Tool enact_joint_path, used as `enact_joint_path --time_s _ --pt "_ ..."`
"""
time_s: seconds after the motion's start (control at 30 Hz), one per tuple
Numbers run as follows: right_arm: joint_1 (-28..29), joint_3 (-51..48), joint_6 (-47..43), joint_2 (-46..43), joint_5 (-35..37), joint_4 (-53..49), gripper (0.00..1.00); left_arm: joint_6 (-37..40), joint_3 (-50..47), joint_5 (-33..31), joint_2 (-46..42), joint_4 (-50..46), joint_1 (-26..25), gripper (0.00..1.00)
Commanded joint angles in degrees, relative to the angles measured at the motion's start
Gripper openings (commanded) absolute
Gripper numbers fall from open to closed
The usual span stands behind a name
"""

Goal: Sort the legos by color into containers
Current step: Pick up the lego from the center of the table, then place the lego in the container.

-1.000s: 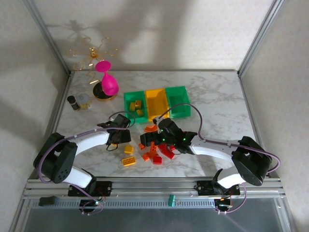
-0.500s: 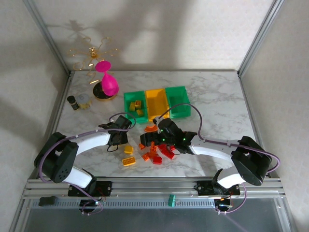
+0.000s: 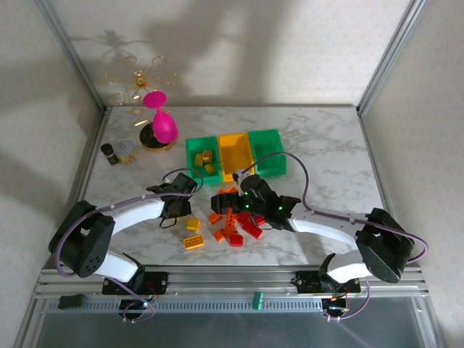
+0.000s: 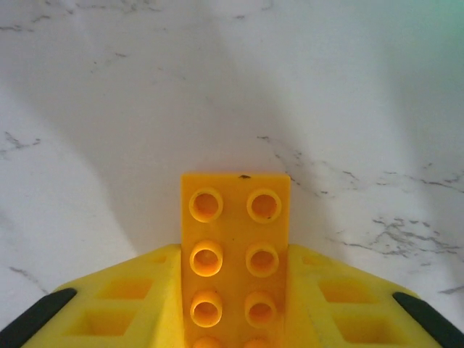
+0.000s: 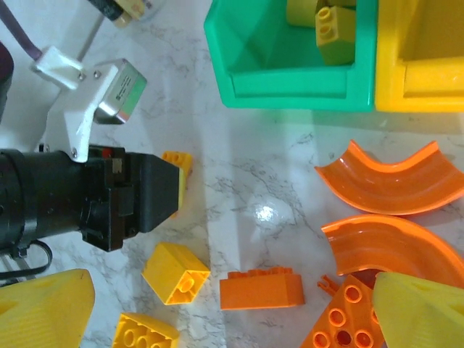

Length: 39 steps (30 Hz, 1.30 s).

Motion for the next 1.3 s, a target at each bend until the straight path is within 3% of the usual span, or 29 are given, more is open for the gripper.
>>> enact_joint_path --time_s 0.0,0.33,0.87,0.97,1.07,1.27 --pt "-1.7 -0.4 1.5 -2.5 1.0 -0.4 0.99 -1.1 4.1 -2.3 -2.8 -2.7 -0.3 0.30" --pt "-5.3 -1.7 3.2 -5.3 3.4 -1.7 0.99 0.3 20.3 -2.0 -0.1 -4.0 -0.4 0.30" --pt "-11.0 -1.7 3.2 -4.0 1.1 -0.5 0.99 5.2 42.5 -5.3 25.6 -3.3 -0.2 0.32" --pt "-11.4 -1.7 2.3 -4.0 0.9 0.0 0.99 6.0 45.1 -5.7 28.9 -3.5 0.0 0.36" --pt "-11.6 -1.2 1.9 -4.2 0.8 -0.3 0.99 6.7 47.7 -6.0 30.8 -5.4 0.0 0.49" --pt "-11.6 -1.0 -0.2 -5.1 0.3 0.1 0.99 7.0 46.8 -6.4 28.2 -6.4 -0.3 0.54"
